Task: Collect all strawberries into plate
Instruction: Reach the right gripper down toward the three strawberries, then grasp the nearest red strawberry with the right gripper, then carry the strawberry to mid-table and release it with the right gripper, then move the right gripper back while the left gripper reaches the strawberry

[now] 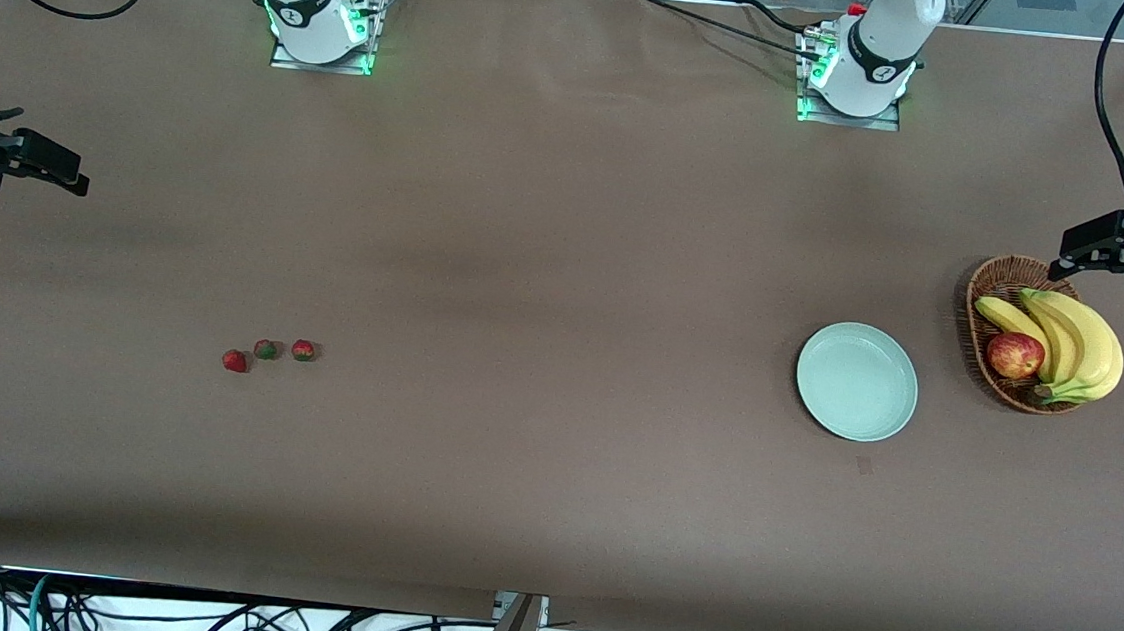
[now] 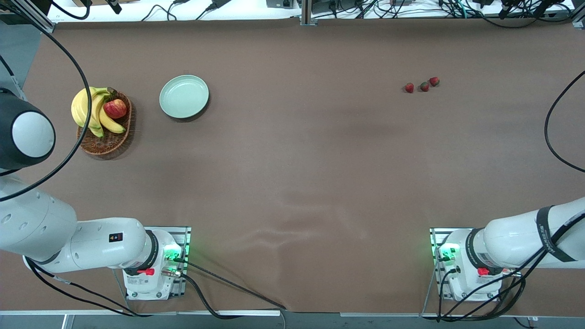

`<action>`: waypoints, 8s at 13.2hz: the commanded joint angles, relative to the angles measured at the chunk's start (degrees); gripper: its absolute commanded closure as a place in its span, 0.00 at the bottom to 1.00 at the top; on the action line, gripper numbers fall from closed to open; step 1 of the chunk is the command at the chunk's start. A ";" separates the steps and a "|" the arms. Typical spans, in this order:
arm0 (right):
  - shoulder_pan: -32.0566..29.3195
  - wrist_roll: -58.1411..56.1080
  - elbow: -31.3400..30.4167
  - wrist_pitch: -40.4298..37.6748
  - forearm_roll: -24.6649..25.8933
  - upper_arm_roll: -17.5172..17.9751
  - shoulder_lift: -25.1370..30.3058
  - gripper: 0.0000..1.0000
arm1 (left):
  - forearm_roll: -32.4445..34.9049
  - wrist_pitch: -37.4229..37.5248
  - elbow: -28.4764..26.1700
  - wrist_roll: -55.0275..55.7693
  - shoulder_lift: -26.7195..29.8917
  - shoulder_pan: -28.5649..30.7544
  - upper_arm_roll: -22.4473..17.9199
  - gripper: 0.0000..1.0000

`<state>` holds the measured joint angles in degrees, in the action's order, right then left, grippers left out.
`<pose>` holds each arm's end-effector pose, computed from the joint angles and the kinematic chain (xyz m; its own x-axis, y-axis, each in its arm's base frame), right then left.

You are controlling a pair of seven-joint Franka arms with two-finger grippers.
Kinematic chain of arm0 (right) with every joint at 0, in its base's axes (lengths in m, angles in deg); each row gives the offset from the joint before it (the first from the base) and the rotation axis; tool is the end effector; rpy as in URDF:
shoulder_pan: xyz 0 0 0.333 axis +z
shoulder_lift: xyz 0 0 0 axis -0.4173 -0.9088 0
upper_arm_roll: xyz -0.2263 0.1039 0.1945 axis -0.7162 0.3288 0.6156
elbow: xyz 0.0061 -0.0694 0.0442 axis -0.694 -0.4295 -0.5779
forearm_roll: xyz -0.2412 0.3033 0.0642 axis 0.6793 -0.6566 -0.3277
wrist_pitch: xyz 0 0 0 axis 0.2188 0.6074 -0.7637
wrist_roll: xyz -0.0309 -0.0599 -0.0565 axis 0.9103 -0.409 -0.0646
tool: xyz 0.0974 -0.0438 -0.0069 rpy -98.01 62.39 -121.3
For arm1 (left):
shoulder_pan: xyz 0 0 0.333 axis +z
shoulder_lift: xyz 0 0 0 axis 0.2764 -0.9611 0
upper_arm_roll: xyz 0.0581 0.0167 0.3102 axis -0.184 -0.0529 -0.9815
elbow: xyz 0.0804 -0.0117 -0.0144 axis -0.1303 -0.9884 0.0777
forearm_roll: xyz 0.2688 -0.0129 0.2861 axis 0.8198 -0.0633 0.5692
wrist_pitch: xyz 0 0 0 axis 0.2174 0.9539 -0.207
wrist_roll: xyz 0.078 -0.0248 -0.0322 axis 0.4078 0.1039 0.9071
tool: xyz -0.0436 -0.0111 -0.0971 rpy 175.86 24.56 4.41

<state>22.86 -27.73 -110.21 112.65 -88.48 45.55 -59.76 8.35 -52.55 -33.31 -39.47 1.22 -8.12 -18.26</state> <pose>0.5896 -0.0339 0.5855 0.9961 0.0308 -0.0832 0.0305 -0.9995 -0.0057 0.5974 0.0273 0.6136 0.9564 -0.2888 -0.0423 -0.2868 -0.9568 0.0473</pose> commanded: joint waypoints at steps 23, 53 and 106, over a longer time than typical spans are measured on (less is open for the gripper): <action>14.63 9.48 -1.04 24.16 0.65 0.12 -26.42 0.00 | 2.13 -6.34 -14.07 3.52 10.61 -5.38 -3.14 0.00; 17.78 13.15 -9.84 42.46 -1.19 0.12 -31.26 0.85 | 2.13 -6.34 -14.07 3.52 10.61 -5.29 -3.23 0.00; 14.99 -1.42 3.10 23.30 -0.76 -6.03 -38.12 0.00 | 4.41 -53.36 -27.34 78.31 -24.99 -34.64 3.19 0.00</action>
<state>38.18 -27.65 -103.10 134.90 -89.32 39.42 -100.74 10.74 -105.29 -60.68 35.86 -23.63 -41.66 -14.14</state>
